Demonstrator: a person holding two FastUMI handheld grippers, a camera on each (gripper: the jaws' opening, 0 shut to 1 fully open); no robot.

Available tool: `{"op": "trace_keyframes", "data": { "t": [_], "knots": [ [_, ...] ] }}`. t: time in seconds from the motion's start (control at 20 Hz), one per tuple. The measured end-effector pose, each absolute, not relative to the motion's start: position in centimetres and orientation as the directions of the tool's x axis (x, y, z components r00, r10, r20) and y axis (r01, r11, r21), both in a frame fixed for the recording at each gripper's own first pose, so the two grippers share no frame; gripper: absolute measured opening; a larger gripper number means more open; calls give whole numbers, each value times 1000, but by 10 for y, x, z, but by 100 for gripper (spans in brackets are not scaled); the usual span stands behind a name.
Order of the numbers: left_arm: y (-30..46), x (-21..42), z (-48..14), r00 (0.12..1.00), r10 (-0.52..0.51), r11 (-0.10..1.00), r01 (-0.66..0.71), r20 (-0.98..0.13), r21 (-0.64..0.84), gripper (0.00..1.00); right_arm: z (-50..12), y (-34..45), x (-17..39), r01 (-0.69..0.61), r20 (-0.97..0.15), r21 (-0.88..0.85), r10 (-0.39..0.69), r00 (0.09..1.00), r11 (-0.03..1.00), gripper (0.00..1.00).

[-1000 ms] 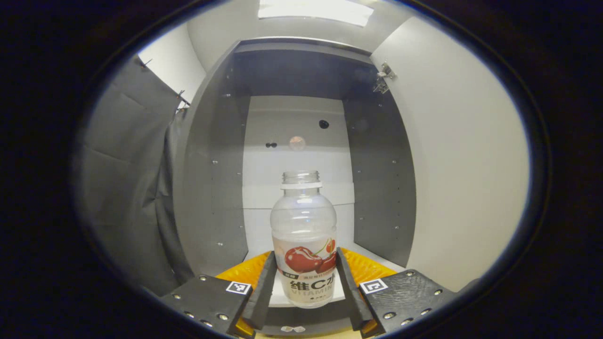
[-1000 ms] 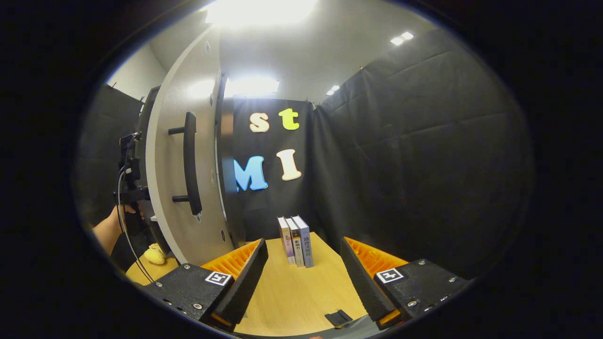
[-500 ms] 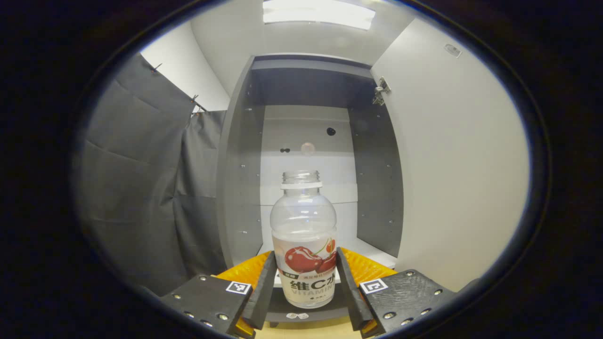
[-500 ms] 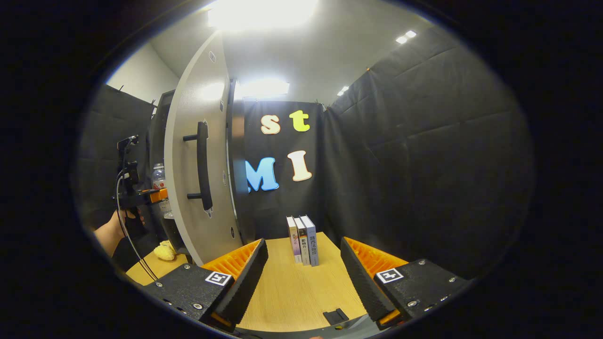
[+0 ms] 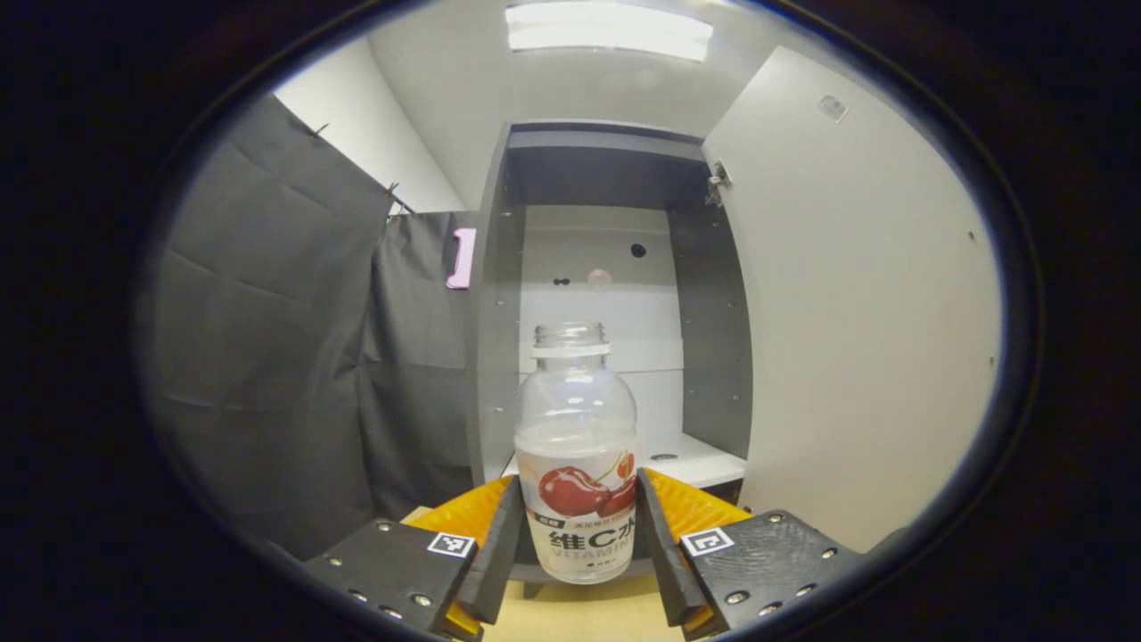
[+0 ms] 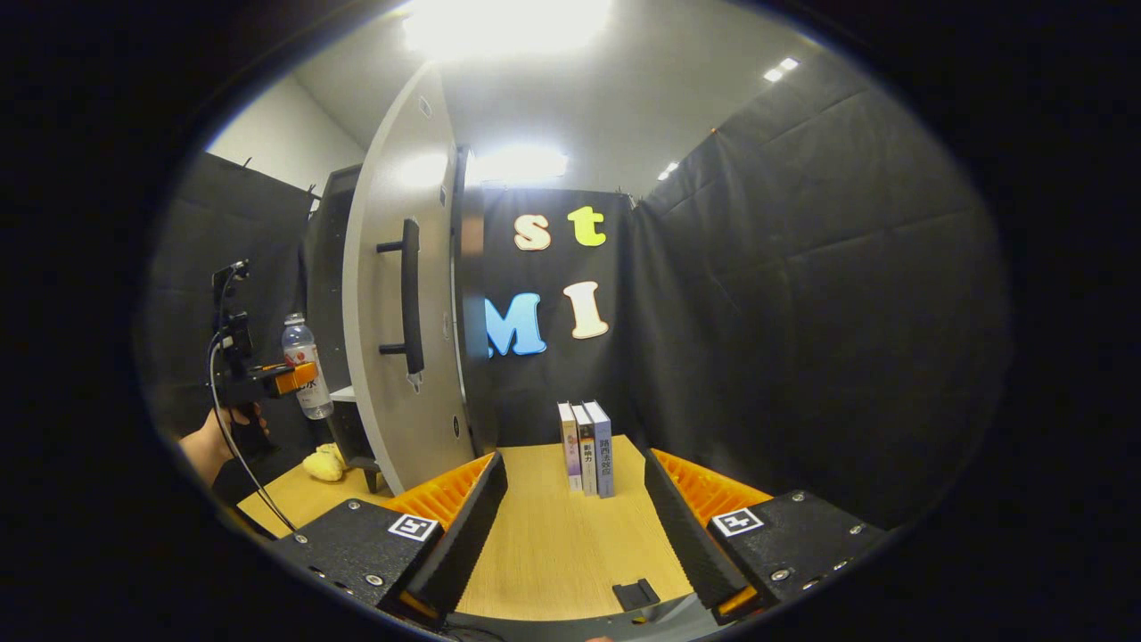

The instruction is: Open the cabinet door with the right hand, grasp the bottle in the cabinet with the left hand and place it on the coaster, then close the cabinet door with the right hand.

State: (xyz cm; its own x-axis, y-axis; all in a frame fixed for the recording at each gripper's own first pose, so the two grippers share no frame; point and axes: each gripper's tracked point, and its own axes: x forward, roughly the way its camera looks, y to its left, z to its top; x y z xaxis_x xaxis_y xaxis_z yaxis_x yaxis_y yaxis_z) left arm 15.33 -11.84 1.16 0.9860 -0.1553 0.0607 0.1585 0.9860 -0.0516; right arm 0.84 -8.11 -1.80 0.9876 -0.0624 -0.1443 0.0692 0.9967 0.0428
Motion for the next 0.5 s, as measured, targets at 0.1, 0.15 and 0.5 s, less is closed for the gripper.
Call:
{"op": "trace_keyframes", "data": {
  "t": [0.1, 0.15, 0.5],
  "knots": [
    [-113, 139, 1, 986, -153, 987, 156, 59, -48, 69, -19, -76, 7, 52, -142, 45, -45, 989, 998, 95],
    [-111, 133, -2, 987, -153, 986, 156, 57, -50, 69, -19, -74, 7, 45, -140, 46, -38, 989, 998, 96],
    [-104, 90, -28, 985, -161, 985, 164, 56, -47, 68, -21, -63, 11, 19, -133, 63, -11, 991, 998, 96]
  ]
}}
